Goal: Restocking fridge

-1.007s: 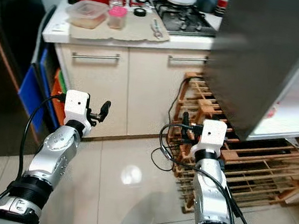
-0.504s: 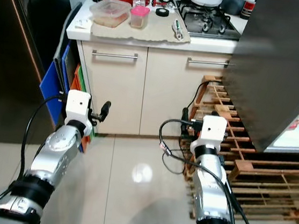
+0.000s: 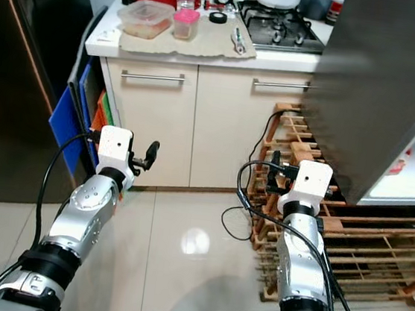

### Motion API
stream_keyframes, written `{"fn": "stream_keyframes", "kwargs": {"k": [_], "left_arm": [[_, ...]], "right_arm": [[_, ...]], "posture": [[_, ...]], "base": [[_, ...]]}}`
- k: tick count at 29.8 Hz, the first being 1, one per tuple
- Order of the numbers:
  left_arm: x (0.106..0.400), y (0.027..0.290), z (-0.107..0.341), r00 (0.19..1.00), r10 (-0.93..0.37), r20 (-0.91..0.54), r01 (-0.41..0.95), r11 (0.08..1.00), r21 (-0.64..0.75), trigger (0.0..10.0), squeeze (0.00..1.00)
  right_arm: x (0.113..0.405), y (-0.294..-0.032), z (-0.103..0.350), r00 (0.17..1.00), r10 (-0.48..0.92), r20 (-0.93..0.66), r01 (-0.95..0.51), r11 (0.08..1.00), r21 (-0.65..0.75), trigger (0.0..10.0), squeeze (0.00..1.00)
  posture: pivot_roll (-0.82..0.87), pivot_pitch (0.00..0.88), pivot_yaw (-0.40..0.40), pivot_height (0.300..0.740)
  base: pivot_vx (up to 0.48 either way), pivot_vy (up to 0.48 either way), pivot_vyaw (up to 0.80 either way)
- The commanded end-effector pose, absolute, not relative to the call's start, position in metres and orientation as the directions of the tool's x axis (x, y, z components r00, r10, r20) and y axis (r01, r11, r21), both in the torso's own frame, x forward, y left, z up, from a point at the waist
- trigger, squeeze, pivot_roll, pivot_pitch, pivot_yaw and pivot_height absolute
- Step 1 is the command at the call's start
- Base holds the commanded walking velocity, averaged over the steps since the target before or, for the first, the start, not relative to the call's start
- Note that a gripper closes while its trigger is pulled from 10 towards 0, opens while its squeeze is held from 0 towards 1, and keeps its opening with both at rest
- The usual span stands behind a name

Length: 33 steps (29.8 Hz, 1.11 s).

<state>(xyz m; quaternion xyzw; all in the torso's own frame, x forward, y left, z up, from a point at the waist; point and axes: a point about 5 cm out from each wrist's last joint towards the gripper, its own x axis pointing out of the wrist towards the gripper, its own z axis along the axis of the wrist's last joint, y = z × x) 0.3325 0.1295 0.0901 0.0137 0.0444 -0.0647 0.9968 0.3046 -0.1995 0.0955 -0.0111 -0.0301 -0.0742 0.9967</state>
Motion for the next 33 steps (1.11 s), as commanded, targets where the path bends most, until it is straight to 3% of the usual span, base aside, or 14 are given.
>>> {"fn": "stream_keyframes", "kwargs": {"k": [1, 33], "left_arm": [[0.3346, 0.1305, 0.0935, 0.989, -0.128, -0.076, 0.13, 0.991, 0.03, 10.0, 0.0], [0.3346, 0.1305, 0.0935, 0.989, -0.128, -0.076, 0.13, 0.991, 0.03, 10.0, 0.0]], "right_arm": [[0.3052, -0.2014, 0.0967, 0.985, -0.161, 0.063, 0.162, 0.987, -0.021, 10.0, 0.08], [0.3052, -0.2014, 0.0967, 0.985, -0.161, 0.063, 0.162, 0.987, -0.021, 10.0, 0.08]], "posture": [[0.02, 0.0, 0.022, 0.74], [0.02, 0.0, 0.022, 0.74]], "base": [[0.0, 0.0, 0.0], [0.0, 0.0, 0.0]]}}
